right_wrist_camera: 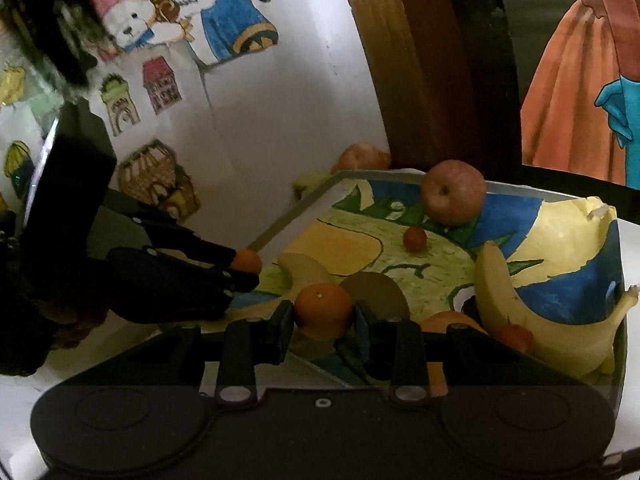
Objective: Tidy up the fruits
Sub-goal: 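Lower the tomato into the tray with the left tool while the right tool lowers the orange, then open both tools and withdraw them up and back from the tray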
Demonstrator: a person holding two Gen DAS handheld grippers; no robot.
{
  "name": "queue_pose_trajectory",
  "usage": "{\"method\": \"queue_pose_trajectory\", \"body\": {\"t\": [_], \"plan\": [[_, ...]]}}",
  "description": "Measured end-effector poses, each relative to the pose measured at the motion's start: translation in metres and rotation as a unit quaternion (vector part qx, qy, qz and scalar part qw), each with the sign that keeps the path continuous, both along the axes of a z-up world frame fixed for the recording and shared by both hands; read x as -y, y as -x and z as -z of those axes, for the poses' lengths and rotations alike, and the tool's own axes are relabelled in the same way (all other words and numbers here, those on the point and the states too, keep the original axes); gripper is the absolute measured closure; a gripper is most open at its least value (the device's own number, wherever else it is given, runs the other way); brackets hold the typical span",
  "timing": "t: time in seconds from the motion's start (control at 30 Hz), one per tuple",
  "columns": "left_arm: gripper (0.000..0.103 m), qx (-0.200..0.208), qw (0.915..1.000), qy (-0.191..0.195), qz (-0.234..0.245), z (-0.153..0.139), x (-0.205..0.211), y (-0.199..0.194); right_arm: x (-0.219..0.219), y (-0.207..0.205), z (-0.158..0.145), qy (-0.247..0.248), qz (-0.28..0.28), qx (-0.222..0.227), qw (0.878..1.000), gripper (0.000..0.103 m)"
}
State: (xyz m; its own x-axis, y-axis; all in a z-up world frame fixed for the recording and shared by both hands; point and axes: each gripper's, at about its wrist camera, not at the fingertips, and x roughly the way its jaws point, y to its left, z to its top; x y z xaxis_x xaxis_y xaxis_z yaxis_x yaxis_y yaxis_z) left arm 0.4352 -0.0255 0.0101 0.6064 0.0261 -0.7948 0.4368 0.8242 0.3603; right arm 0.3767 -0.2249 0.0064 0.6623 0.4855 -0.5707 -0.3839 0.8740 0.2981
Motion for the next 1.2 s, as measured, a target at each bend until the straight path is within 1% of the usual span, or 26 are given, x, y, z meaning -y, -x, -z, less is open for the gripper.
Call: {"method": "queue_pose_trajectory", "body": {"t": [0.17,0.5,0.67,0.8,0.83,0.87,0.93,0.97,1.0,1.03,1.1,1.17,1.2], "plan": [[0.072,0.009,0.9999,0.005,-0.011,0.003,0.000,-0.004,-0.008,-0.003,0.007,0.017,0.008,-0.003,1.000,0.068],[0.072,0.023,0.9990,0.017,-0.033,0.007,-0.004,-0.006,-0.013,-0.003,0.016,0.033,0.013,0.000,0.999,0.068],[0.071,0.039,0.9981,0.023,-0.042,0.010,-0.005,-0.004,-0.015,0.002,0.019,0.038,0.009,0.025,0.999,0.066],[0.071,0.053,0.9960,0.044,-0.058,0.013,-0.010,-0.003,-0.017,0.009,0.023,0.049,0.006,0.060,0.997,0.066],[0.069,0.058,0.9950,0.052,-0.063,0.014,-0.011,-0.002,-0.017,0.011,0.024,0.051,0.006,0.068,0.996,0.066],[0.067,0.065,0.9937,0.058,-0.070,0.014,-0.013,0.000,-0.017,0.013,0.026,0.052,0.006,0.075,0.996,0.063],[0.052,0.090,0.9896,0.068,-0.090,0.014,-0.017,0.007,-0.015,0.019,0.027,0.052,0.009,0.098,0.994,0.055],[0.046,0.104,0.9870,0.074,-0.098,0.013,-0.019,0.011,-0.014,0.024,0.027,0.051,0.011,0.111,0.992,0.050],[0.029,0.118,0.9841,0.082,-0.104,0.011,-0.021,0.016,-0.014,0.029,0.027,0.050,0.012,0.125,0.991,0.044],[0.014,0.139,0.9800,0.091,-0.110,0.009,-0.024,0.024,-0.013,0.032,0.026,0.049,0.013,0.134,0.990,0.042],[0.009,0.186,0.9708,0.088,-0.124,0.006,-0.024,0.040,-0.013,0.042,0.026,0.050,0.012,0.157,0.986,0.034],[0.009,0.221,0.9638,0.074,-0.129,0.005,-0.024,0.054,-0.014,0.053,0.024,0.052,0.013,0.180,0.982,0.027],[0.007,0.238,0.9586,0.075,-0.138,0.004,-0.025,0.062,-0.013,0.059,0.023,0.051,0.014,0.190,0.980,0.025]]}}
